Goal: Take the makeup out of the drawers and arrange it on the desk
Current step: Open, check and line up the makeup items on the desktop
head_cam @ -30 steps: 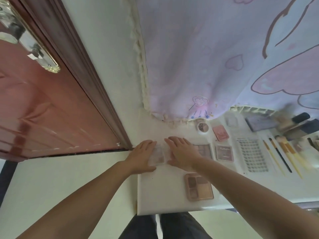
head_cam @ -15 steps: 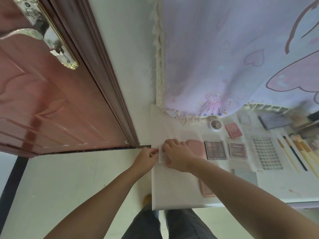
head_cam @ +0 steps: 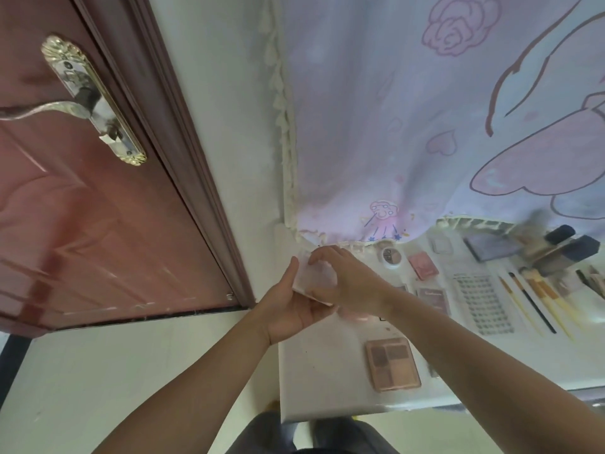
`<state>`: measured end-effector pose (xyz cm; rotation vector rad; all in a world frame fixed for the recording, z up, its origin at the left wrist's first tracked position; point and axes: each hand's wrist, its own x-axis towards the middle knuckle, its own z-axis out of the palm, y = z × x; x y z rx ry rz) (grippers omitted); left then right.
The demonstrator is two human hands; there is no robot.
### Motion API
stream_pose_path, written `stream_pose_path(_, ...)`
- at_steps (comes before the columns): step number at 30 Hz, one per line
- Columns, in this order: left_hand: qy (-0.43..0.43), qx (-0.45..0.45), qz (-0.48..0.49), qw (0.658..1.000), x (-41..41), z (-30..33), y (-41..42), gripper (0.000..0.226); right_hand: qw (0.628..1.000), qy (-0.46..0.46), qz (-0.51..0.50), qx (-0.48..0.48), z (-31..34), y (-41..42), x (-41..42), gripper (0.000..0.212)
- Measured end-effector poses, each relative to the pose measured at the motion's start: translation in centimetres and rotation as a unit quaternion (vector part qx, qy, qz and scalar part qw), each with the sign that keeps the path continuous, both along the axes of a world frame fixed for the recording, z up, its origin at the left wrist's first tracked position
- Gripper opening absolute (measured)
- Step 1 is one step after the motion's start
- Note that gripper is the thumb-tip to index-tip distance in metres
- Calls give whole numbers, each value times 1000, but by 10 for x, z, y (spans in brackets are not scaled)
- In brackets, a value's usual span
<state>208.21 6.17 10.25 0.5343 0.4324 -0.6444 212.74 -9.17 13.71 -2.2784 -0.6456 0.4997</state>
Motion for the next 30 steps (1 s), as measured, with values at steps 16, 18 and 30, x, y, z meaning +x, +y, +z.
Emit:
stream_pose_path(16,70,168,103,978,38,-43,20,27,979,195,-51,-18,-3,37,123,21)
stream_pose_path(18,62,263,114,956,51,-50,23,23,980,188,-65,-18,-15,50,135,20)
stream_pose_path(30,59,459,116,879,72,-82,33,20,991,77,-112,-16,-50,70,146,21)
